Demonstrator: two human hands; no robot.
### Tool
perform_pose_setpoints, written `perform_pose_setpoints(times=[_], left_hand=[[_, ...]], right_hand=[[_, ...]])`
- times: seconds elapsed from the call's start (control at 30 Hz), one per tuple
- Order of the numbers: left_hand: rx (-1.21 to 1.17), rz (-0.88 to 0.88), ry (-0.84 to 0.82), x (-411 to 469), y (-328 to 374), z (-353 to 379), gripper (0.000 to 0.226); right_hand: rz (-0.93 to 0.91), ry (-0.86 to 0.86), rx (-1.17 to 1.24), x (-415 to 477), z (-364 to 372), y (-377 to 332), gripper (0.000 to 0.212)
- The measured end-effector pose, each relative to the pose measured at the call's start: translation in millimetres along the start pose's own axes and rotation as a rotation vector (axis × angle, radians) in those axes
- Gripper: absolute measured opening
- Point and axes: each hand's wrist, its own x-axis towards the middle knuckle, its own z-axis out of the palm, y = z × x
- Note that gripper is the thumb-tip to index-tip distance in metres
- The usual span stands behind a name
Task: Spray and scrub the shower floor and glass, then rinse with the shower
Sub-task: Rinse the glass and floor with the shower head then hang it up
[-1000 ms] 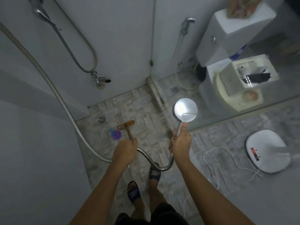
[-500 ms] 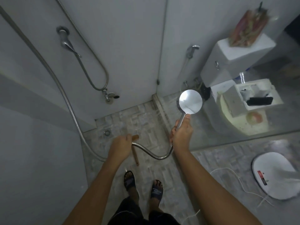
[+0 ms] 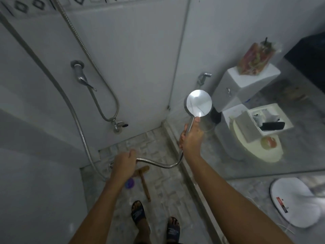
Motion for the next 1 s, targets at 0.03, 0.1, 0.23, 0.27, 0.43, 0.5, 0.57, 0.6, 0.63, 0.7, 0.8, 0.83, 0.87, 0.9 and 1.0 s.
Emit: perform_pose_setpoints(times=[0.03,0.1,0.23,0.27,0.43,0.5,0.57,0.6,0.63,0.7,0.8,0.83,0.87,0.9,1.0], left_hand=[[-0.015,-0.007,0.002,6,-2,-2,0.047],[0.008,0.021,0.001,15,-6,-8,0.043],[-0.033,0.032,0.024,24,-9,-18,0.049],[-0.056,0.003,0.029,24,-10,-22,0.048],[-0.034,-0.021,0.087,32,-36,-57,0.042],[0.006,-0.026,0.139,35,-57,-78,0.04],[-0.021,-0.079,0.188,33,-79,-103,0.047],[-0.02,-0.083,0.204,33,-89,-110,0.048],[-0.019,-0.094,0.221,30,-100,-120,0.048],[-0.053,-0.118,0.255,24,-117,-132,0.048],[-0.131,-0.187,0.279,15,-143,-146,0.054],[-0.155,-0.215,0.29,11,-153,-151,0.056],[-0.173,-0.214,0.304,9,-160,-155,0.058],[-0.185,-0.223,0.313,5,-168,-159,0.058],[-0.186,-0.295,0.32,2,-190,-167,0.053]], right_hand=[[-0.007,0.001,-0.002,3,9,-3,0.071],[-0.017,-0.01,-0.026,8,24,-12,0.069],[-0.013,-0.066,-0.052,9,46,-21,0.07],[-0.01,-0.089,-0.05,4,49,-19,0.068],[0.003,-0.212,-0.067,-30,81,1,0.075],[0.107,-0.191,-0.026,-43,99,7,0.077],[0.209,-0.246,-0.012,-62,120,15,0.076],[0.233,-0.274,-0.012,-70,126,18,0.075],[0.25,-0.303,-0.018,-81,137,22,0.075],[0.261,-0.355,-0.036,-100,155,31,0.076],[0.263,-0.403,-0.052,-119,179,42,0.078],[0.272,-0.419,-0.057,-126,189,46,0.078],[0.277,-0.43,-0.064,-129,195,50,0.078],[0.289,-0.442,-0.075,-135,203,54,0.078],[0.313,-0.472,-0.094,-147,217,67,0.072]])
